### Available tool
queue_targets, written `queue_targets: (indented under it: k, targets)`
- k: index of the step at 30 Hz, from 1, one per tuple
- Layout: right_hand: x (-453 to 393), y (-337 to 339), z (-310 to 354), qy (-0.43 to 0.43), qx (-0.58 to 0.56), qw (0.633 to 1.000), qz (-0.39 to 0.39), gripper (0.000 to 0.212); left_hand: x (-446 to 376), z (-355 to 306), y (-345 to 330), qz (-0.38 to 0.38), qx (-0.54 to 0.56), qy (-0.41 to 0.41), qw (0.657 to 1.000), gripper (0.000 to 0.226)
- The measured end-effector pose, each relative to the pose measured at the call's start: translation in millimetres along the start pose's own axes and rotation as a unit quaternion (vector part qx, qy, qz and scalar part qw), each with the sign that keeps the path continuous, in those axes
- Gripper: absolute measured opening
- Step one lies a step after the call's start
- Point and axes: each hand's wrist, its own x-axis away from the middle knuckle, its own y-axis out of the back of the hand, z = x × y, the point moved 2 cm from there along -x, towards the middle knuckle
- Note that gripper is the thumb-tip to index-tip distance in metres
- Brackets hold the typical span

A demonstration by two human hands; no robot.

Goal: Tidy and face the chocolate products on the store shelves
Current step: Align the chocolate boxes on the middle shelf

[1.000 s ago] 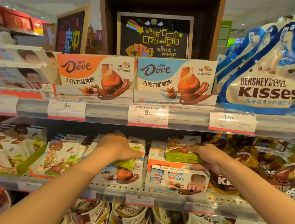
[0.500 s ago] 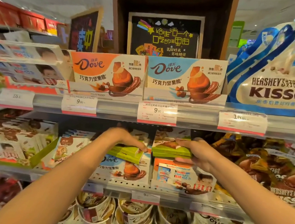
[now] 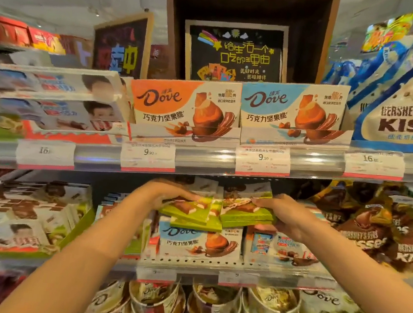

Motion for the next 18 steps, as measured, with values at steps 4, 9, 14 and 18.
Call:
queue_targets:
  k: [4,9,14,18]
  targets:
    - [4,-23,-4,0.019,-0.043,0.999,-0.011,0.020,0,19,25,0.014,0.103,-0.033,0.994,0.013]
    - [8,-64,-8,0.045,-0.105,0.993,-0.021,0.011,21,44,64,-0.006,0.139,-0.092,0.986,0.008]
    - [8,-119,-4,0.070,-0.089,0.994,-0.014,0.013,47,77,107,-0.028,0.121,-0.160,0.979,0.012]
    - [2,-163,3,0.075,-0.076,0.994,0.006,0.030,61,107,141,-0.054,0.121,-0.205,0.970,0.021]
